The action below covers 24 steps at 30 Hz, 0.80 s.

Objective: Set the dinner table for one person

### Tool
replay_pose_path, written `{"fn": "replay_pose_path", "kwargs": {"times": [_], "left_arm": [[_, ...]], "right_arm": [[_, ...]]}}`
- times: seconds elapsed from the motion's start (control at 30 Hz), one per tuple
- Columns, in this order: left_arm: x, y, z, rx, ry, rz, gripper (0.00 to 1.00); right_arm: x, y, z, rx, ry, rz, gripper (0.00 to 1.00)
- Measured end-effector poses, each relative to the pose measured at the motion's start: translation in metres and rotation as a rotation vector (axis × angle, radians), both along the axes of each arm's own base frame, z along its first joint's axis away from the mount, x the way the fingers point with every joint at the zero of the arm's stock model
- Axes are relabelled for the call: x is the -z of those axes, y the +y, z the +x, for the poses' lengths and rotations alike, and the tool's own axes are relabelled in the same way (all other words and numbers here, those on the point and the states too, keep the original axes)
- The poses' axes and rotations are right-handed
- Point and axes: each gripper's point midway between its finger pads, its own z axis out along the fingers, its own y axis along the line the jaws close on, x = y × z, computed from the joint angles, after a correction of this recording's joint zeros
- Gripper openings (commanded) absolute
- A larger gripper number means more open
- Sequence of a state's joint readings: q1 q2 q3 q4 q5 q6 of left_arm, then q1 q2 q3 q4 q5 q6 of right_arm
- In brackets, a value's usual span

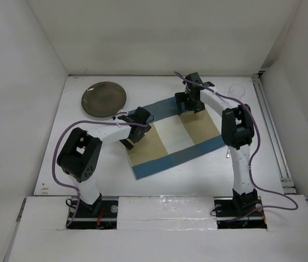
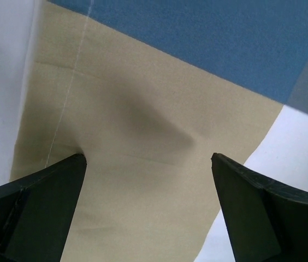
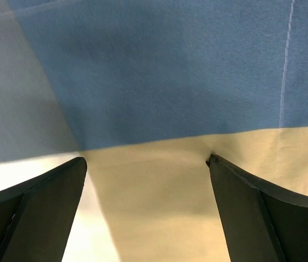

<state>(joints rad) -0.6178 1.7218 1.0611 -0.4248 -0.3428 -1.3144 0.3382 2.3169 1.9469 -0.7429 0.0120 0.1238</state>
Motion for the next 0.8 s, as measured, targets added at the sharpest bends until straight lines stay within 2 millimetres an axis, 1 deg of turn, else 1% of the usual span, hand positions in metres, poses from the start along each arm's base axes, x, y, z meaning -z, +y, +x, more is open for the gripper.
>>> {"fn": "replay_pose_path", "kwargs": {"times": [0.13,0.2,0.23,0.33,0.4,0.47,0.6,0.67,0.73,0.8], "left_arm": [[-0.001,0.024,0.020,-0.008,0.010,0.004,1.00],[-0.001,0.035,0.027,-0.004,0.023,0.028,1.00],[-0.002,0.036,0.032,0.008,0.025,0.036,1.00],[-0.007,0.024,0.049,0.061,0.024,0.045,1.00],[-0.012,0.014,0.064,0.092,0.013,0.040,1.00],[-0.014,0.006,0.073,0.114,0.002,0.037,1.00],[-0.012,0.002,0.077,0.138,0.017,0.047,1.00],[-0.011,0.001,0.079,0.147,0.020,0.053,1.00],[-0.011,0.001,0.077,0.159,0.025,0.067,1.00],[-0.013,0.004,0.076,0.174,0.030,0.095,1.00]], "right_arm": [[0.000,-0.013,-0.010,0.039,0.016,0.009,1.00],[0.001,-0.022,-0.023,0.058,0.036,0.008,1.00],[0.001,-0.026,-0.028,0.068,0.043,0.011,1.00],[0.001,-0.038,-0.038,0.104,0.057,0.019,1.00],[0.001,-0.042,-0.040,0.120,0.055,0.024,1.00],[0.001,-0.047,-0.041,0.134,0.053,0.030,1.00],[-0.001,-0.047,-0.044,0.145,0.044,0.052,1.00],[-0.004,-0.046,-0.049,0.148,0.036,0.073,1.00],[-0.014,-0.045,-0.057,0.153,0.013,0.093,1.00],[-0.032,-0.042,-0.064,0.157,-0.032,0.107,1.00]]}}
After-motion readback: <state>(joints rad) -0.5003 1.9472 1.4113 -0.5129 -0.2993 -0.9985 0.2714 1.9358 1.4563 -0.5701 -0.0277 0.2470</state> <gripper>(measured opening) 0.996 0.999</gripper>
